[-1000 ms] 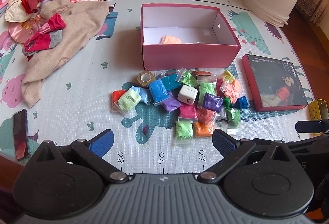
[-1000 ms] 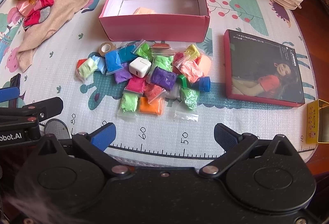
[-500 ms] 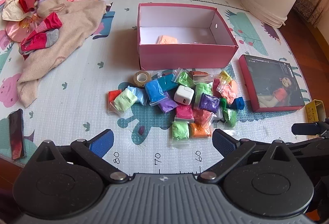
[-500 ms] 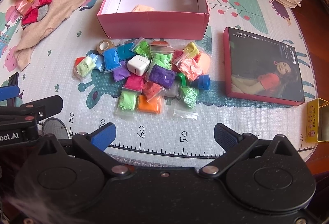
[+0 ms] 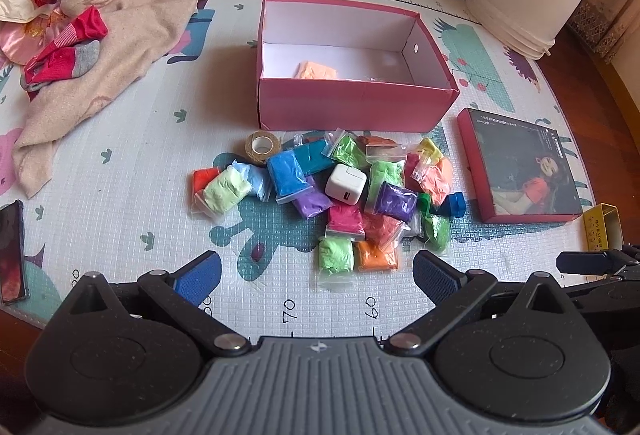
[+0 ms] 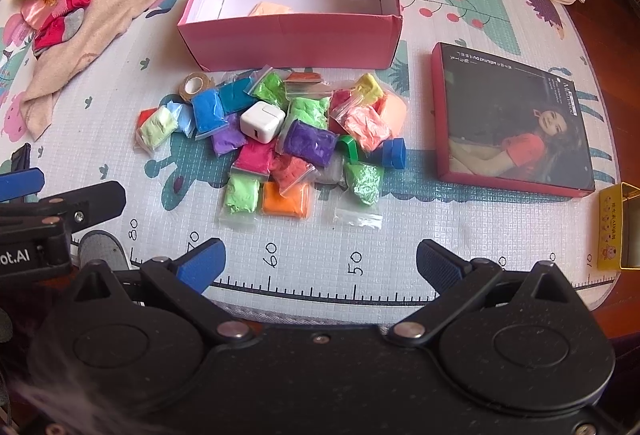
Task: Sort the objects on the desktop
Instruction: 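Move both tools toward the pile of clay packets, then lower the left tool onto the light green clay packet and close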
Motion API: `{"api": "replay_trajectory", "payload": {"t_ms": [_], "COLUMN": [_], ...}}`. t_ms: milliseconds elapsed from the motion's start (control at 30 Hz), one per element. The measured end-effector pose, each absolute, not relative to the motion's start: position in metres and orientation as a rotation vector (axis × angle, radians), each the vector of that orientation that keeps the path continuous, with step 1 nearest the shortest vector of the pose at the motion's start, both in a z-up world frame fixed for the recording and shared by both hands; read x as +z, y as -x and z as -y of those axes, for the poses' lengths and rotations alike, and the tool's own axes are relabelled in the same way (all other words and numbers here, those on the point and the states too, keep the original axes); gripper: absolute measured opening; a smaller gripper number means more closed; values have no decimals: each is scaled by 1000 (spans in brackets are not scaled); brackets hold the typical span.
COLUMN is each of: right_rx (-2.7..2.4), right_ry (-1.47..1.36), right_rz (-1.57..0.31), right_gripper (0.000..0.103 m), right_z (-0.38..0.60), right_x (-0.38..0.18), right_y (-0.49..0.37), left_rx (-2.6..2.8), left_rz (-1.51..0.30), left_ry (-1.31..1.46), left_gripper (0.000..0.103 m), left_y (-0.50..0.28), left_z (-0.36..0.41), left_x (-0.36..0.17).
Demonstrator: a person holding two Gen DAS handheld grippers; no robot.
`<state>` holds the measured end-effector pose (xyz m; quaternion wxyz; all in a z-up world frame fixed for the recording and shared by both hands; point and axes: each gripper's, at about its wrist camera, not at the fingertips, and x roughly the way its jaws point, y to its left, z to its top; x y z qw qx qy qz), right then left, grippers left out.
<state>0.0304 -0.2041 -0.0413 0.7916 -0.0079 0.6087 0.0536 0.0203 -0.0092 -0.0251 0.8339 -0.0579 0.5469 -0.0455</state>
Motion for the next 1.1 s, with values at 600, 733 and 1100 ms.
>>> {"api": "replay_trajectory", "payload": {"t_ms": [600,733,1100], "right_rx": [166,171,189], "right_ry": [-25,-38,-131], "right_rz": [-1355,-1372,-1356], "right_gripper": [101,101,101], "right_z": [223,229,247], "right_x": [-89,-104,-123], "right_y": [-49,-55,-79], "left_rx": [-97,-108,-103], "left_rz": [-1176,-1230,-1292], "left_ry": [159,134,41], "left_gripper": [103,102,92], "left_y": [-47,-54,-58], "left_z": [6,12,31], "left_x": [-66,-80,-134]}}
